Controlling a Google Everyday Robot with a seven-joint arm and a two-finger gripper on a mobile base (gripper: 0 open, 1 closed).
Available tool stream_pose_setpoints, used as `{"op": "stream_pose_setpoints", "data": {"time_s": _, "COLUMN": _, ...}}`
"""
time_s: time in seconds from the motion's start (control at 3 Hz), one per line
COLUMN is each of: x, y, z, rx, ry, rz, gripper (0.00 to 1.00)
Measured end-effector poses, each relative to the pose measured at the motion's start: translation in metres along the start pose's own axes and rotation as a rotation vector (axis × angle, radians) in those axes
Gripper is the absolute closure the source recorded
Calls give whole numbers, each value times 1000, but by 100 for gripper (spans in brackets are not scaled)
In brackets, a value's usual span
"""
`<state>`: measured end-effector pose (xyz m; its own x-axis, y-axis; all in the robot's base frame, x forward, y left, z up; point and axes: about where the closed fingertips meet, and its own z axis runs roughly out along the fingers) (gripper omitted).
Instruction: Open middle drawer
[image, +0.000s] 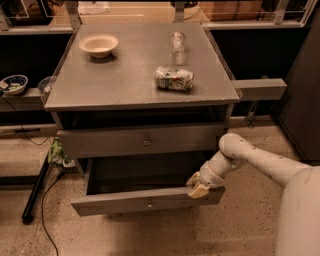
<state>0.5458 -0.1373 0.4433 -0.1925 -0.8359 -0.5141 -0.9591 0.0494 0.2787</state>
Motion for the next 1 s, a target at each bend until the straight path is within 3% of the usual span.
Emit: {"op": "stream_pose_setpoints", "data": {"time_s": 1.0, "x": -3, "y": 1, "z": -8, "rx": 13, "ry": -14, "rz": -22, "gripper": 100}}
